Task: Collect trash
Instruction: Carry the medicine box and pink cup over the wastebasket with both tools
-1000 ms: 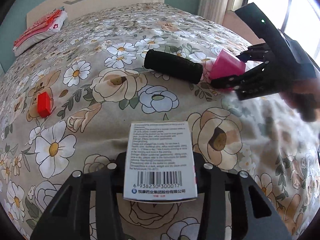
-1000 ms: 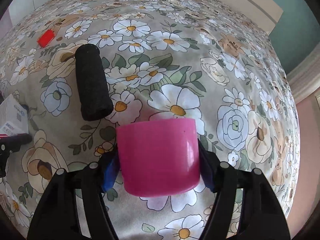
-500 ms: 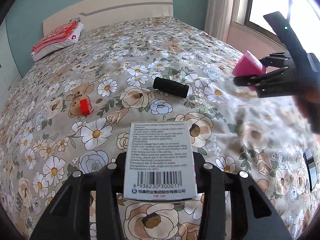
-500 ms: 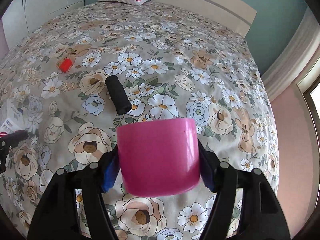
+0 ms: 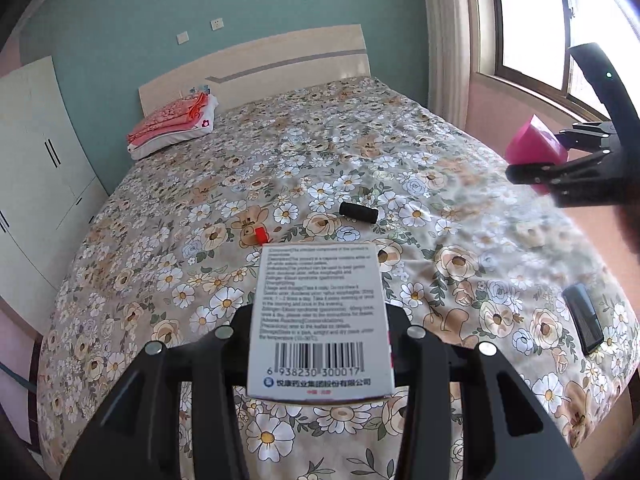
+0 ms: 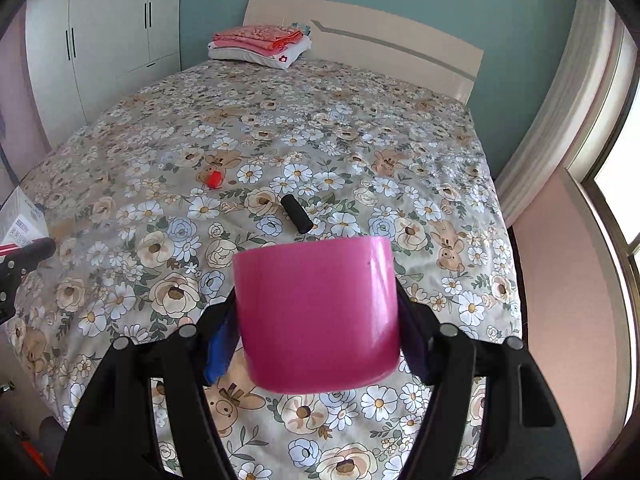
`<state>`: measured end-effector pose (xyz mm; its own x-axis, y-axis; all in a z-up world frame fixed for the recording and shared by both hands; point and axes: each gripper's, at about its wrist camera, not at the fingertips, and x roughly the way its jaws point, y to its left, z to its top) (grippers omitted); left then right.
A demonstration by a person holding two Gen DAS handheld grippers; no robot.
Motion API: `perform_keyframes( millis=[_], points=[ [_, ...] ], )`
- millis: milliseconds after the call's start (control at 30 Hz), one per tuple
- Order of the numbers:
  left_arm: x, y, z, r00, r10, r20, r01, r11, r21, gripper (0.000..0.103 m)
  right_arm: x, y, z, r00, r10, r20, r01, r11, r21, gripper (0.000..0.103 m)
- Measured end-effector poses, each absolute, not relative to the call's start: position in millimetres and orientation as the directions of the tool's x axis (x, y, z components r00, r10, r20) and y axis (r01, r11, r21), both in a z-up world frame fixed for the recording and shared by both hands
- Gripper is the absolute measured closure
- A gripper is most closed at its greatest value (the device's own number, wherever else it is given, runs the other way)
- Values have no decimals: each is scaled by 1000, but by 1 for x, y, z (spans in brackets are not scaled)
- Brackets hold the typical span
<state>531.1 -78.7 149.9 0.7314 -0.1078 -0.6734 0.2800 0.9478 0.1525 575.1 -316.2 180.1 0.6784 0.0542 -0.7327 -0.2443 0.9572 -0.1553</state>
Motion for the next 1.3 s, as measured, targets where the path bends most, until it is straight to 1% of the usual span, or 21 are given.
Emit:
perform_keyframes(
  millis=[100,333,567,733,900,1067,1200,1300],
  points=[
    [493,-63,185,764,-82,-640,242,956,166,58,530,-312,216,712,86,-697,-246,960,-132,35],
    [404,-35,252,824,-41,-565,170,969,177,58,425,-289,286,777,88,-623,-244,955,-170,35],
    [328,-16,294,869,-9,-495,124,972,200,58,329,-271,346,835,116,-537,-256,947,-194,35],
    [287,-2,316,884,4,-468,91,979,180,58,275,-262,376,862,116,-493,-251,943,-218,35],
    [251,5,331,898,3,-441,82,982,172,58,231,-260,392,875,120,-469,-253,939,-232,35],
    [219,14,335,903,-13,-430,89,983,159,58,190,-257,393,868,172,-465,-301,928,-219,35],
    [198,24,323,887,-41,-460,118,983,139,58,157,-249,381,860,204,-468,-342,911,-232,35],
    [181,28,309,877,-48,-478,137,978,155,58,138,-244,364,843,231,-485,-370,904,-213,35]
  ],
)
